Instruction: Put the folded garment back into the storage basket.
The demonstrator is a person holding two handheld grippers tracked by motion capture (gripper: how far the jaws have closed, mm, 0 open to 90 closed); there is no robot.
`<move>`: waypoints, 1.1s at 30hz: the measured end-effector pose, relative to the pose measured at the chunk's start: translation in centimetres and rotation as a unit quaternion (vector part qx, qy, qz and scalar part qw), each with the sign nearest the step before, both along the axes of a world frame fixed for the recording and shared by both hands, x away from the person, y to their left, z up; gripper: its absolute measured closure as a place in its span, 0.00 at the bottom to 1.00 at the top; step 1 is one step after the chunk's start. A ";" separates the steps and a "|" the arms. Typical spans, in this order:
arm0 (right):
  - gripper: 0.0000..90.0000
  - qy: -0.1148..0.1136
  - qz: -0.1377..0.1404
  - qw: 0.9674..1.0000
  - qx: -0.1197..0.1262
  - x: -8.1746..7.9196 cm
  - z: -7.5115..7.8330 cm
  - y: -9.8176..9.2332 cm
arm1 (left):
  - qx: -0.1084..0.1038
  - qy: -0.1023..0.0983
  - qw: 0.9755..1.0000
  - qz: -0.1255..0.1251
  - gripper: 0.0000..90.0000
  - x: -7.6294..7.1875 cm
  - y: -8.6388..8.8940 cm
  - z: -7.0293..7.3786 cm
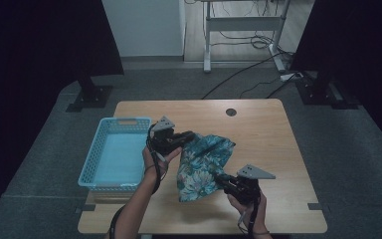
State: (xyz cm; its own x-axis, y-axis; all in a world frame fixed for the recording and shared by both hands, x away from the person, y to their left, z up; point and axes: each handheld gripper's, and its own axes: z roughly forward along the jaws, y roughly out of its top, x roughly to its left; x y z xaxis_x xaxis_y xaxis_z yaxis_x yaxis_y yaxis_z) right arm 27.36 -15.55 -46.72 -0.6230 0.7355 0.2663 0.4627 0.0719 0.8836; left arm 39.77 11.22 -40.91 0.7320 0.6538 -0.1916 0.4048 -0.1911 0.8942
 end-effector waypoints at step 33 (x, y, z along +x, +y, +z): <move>0.88 -0.006 0.016 1.000 0.000 0.8 0.8 2.2 | 0.012 -0.012 1.000 0.020 0.91 -0.4 2.6 1.3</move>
State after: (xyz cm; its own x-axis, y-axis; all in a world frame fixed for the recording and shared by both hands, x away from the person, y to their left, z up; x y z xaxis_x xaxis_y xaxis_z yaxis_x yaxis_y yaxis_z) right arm 28.20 -13.37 -45.97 -0.6491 0.7153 0.2589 0.4496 0.0862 0.8891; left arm 39.41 13.82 -39.64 0.7101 0.6863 -0.1576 0.3904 -0.1974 0.8992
